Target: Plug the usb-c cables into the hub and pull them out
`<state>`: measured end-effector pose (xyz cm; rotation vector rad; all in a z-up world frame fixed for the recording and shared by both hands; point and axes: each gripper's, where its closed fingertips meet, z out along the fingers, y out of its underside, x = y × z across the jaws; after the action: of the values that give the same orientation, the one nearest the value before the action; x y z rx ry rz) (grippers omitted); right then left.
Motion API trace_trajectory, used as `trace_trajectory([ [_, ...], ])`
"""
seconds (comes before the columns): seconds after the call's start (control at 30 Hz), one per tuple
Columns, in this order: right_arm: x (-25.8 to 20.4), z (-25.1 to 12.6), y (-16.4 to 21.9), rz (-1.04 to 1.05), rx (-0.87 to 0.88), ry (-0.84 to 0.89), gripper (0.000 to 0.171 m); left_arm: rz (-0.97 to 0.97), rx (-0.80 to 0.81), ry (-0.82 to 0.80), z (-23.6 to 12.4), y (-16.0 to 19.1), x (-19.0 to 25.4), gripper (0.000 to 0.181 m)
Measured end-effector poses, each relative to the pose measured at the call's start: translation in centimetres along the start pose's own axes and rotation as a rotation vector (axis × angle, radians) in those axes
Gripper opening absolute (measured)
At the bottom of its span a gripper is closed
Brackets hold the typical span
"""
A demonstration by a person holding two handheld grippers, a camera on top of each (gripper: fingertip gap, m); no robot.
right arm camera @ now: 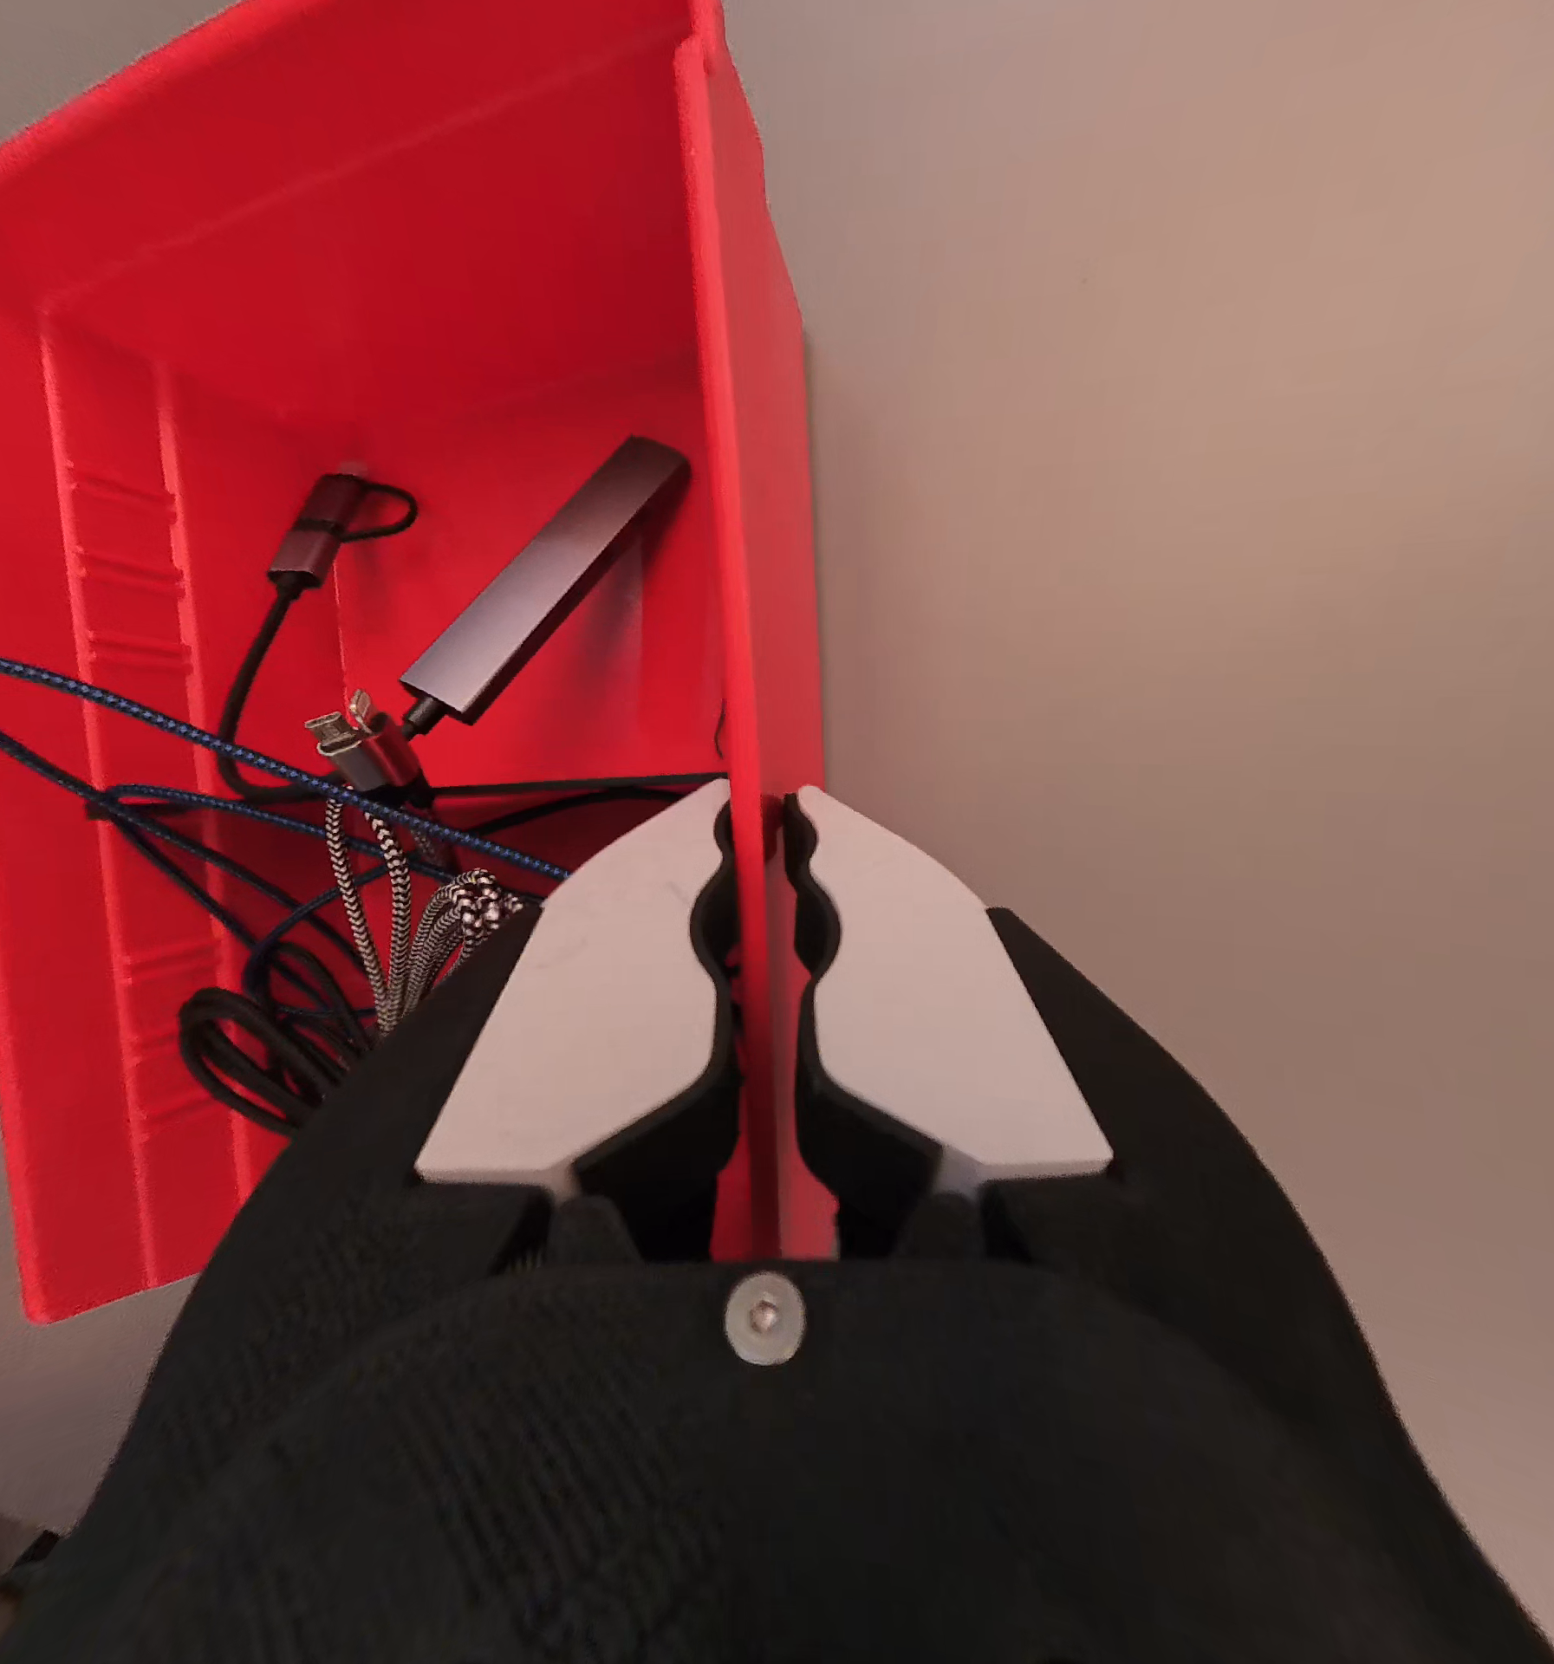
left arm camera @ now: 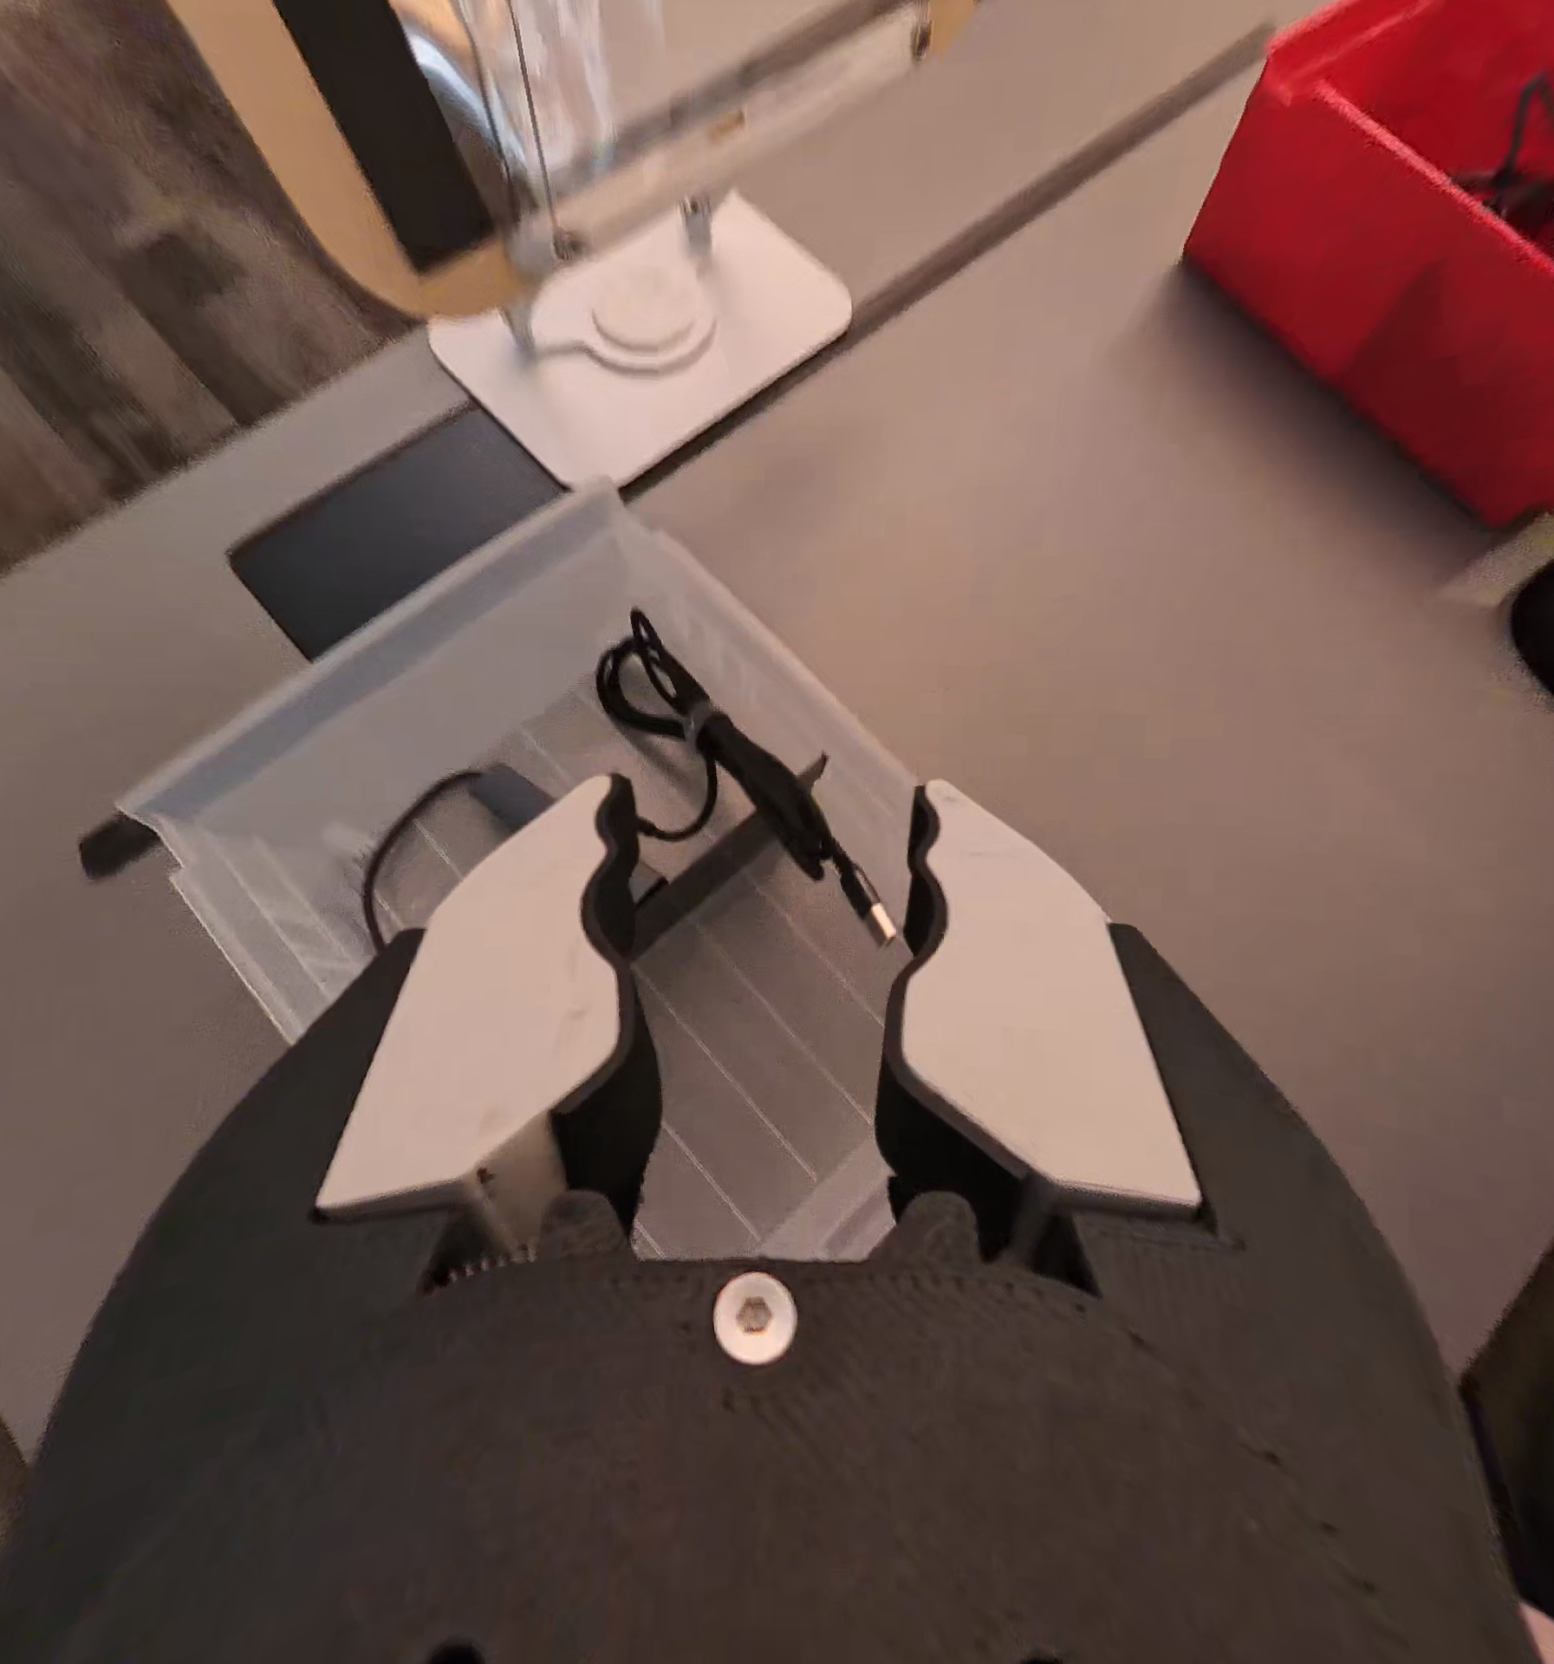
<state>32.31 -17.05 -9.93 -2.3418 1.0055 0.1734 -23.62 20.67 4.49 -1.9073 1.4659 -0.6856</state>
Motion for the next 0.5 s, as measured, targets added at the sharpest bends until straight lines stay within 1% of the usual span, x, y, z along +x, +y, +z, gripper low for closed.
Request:
trace_trajectory([
  [0.07, 0.0, -0.4, 0.2, 0.003, -0.002, 0.0, 0.008, -0.034, -0.037, 0.035, 1.0, 0.8, -0.5, 0.059],
  [0.13, 0.0, -1.1, 0.3, -0.004, 0.005, 0.014, 0.01, -0.055, -0.038, 0.059, 2.2, 0.5, -0.8, 0.061],
  [0.23, 0.1, -2.9, -0.9, -0.016, 0.092, 0.062, 0.018, -0.097, -0.038, 0.087, 4.1, -0.1, -1.0, 0.062],
  [0.3, -0.3, -4.3, -1.8, -0.035, 0.164, 0.08, 0.024, -0.119, -0.089, 0.109, 5.4, 0.4, -0.8, 0.067],
  [0.37, -1.2, -5.7, -2.7, -0.07, 0.225, 0.087, 0.025, -0.125, -0.158, 0.118, 6.6, 1.2, -0.6, 0.069],
  [0.5, -3.5, -8.3, -3.6, -0.164, 0.299, 0.12, 0.026, -0.146, -0.289, 0.083, 8.8, 3.0, -1.0, 0.072],
])
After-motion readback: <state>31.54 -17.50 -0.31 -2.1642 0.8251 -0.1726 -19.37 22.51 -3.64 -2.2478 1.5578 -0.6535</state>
